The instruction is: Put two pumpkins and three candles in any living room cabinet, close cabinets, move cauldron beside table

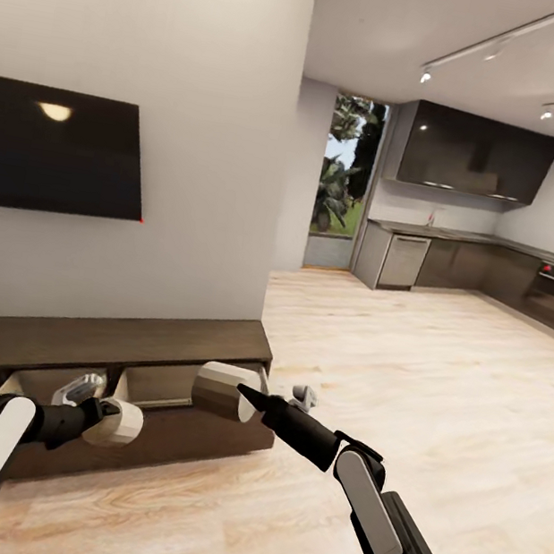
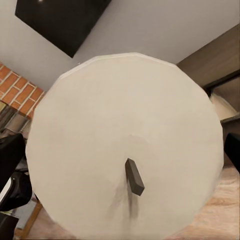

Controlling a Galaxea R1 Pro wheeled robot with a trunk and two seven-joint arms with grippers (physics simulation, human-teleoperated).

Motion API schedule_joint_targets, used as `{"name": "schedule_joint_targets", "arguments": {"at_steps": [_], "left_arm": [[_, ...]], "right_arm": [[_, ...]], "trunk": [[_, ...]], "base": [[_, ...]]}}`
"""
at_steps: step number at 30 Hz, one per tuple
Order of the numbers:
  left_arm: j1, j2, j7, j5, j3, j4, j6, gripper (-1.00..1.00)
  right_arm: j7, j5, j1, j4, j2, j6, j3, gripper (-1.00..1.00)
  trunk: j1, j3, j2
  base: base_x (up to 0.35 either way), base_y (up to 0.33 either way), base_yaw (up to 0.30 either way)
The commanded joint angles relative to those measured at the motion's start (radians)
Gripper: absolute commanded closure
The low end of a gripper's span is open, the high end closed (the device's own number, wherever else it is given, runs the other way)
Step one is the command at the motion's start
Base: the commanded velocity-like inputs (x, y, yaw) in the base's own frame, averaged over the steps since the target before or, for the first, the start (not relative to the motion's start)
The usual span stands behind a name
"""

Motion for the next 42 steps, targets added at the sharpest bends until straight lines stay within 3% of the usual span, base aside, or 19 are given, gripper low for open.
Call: {"name": "schedule_joint_targets", "arguments": {"at_steps": [1, 17, 23, 35, 42], "left_arm": [[-0.001, 0.000, 0.010, 0.011, 0.001, -0.001, 0.004, 1.00], [-0.001, 0.000, 0.010, 0.011, 0.002, -0.001, 0.004, 1.00], [-0.001, 0.000, 0.010, 0.012, 0.002, -0.001, 0.004, 1.00], [-0.001, 0.000, 0.010, 0.014, 0.002, -0.001, 0.004, 1.00], [-0.001, 0.000, 0.010, 0.013, 0.001, -0.001, 0.004, 1.00]], "right_arm": [[0.001, -0.003, -0.001, 0.000, -0.001, 0.002, 0.001, 1.00], [-0.006, -0.002, -0.001, 0.000, -0.002, 0.013, 0.001, 1.00], [-0.080, -0.005, -0.001, 0.000, -0.002, 0.015, 0.002, 1.00], [-0.095, -0.009, -0.001, 0.001, -0.002, 0.019, 0.001, 1.00], [-0.082, -0.016, -0.001, -0.002, -0.003, 0.000, 0.000, 1.00]], "trunk": [[0.000, -0.001, -0.001], [0.000, -0.003, -0.001], [0.000, -0.008, -0.001], [0.000, -0.022, -0.001], [-0.027, -0.009, 0.048]], "base": [[0.005, -0.214, 0.290], [0.125, -0.046, 0.288], [0.005, 0.000, 0.251], [0.000, 0.000, 0.203], [0.000, 0.000, 0.173]]}}
